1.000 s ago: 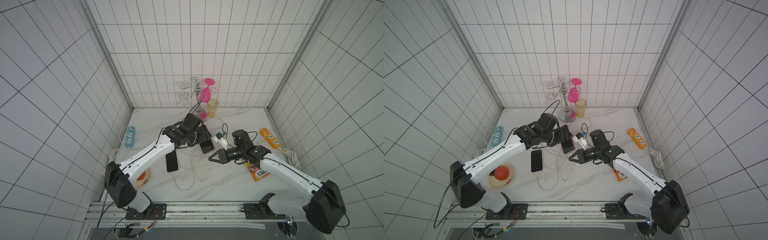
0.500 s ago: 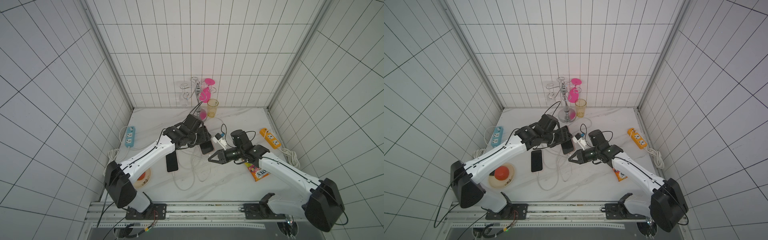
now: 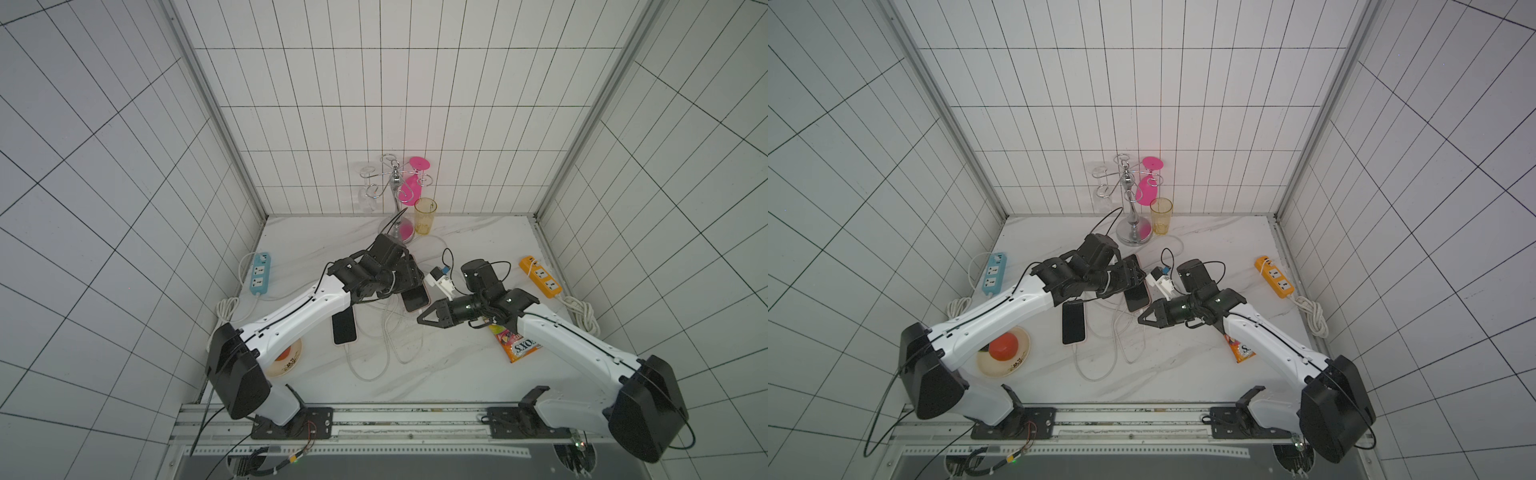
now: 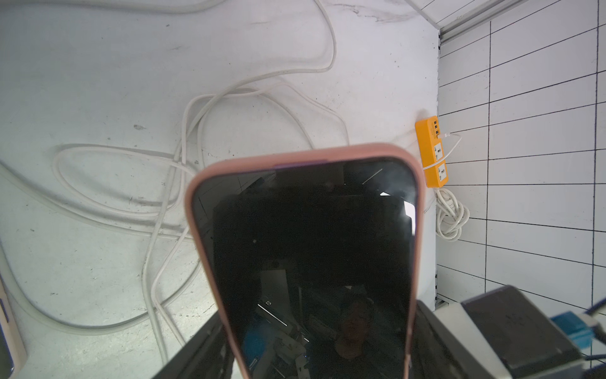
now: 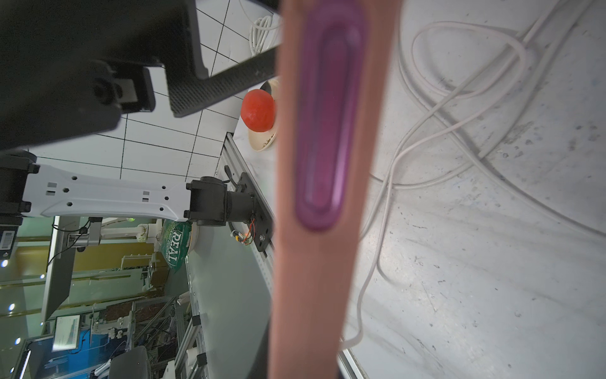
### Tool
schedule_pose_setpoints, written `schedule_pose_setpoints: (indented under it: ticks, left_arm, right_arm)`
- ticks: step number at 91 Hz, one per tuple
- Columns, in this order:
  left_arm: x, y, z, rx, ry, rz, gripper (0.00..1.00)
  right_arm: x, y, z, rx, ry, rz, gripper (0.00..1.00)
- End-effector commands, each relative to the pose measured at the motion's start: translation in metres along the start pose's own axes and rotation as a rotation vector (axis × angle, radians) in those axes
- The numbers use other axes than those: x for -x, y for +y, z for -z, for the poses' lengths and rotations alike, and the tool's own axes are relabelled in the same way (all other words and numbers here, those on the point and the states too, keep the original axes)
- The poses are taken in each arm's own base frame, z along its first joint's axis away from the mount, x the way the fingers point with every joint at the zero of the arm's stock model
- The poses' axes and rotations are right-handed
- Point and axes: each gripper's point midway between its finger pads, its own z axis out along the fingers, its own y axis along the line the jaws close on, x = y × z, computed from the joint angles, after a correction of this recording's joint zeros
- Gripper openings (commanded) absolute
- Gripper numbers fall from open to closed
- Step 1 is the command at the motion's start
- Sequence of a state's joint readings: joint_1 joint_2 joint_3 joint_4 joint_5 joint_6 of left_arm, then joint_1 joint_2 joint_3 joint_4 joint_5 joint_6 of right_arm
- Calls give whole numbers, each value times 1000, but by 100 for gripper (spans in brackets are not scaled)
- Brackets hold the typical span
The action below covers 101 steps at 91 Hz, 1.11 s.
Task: Plug the charging cable into the phone
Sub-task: Insert the charging cable into the phone.
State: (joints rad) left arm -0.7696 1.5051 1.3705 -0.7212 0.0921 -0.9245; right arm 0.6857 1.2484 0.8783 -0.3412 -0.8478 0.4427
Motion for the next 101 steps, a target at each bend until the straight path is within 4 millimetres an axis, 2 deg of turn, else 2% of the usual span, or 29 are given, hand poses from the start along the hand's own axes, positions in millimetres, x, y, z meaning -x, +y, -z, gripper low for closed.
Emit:
schedule_pose_setpoints:
  ticks: [1, 25, 57, 71, 84, 95, 101]
  left_arm:
    - [-12, -8, 9, -32, 22, -24, 5]
    - [-30, -11, 10, -74, 91, -3, 5]
    - [-46, -17, 12, -113, 184, -29, 5]
    - [-45, -15, 11, -109, 179, -25, 5]
    - [-33, -7, 13, -79, 149, -16, 5]
    - [-17, 3, 16, -55, 111, 9, 5]
    - [-10, 6, 16, -54, 95, 22, 6]
  right_arm:
    - [31, 9, 11, -6, -100, 67, 0]
    - [46, 13, 17, -21, -133, 179, 0]
    - [64, 24, 21, -6, -154, 223, 0]
    - [65, 25, 21, -7, -159, 219, 0]
    - [62, 21, 24, -28, -161, 208, 0]
    - [57, 21, 26, -30, -151, 203, 15]
    - [53, 21, 26, -29, -148, 195, 29]
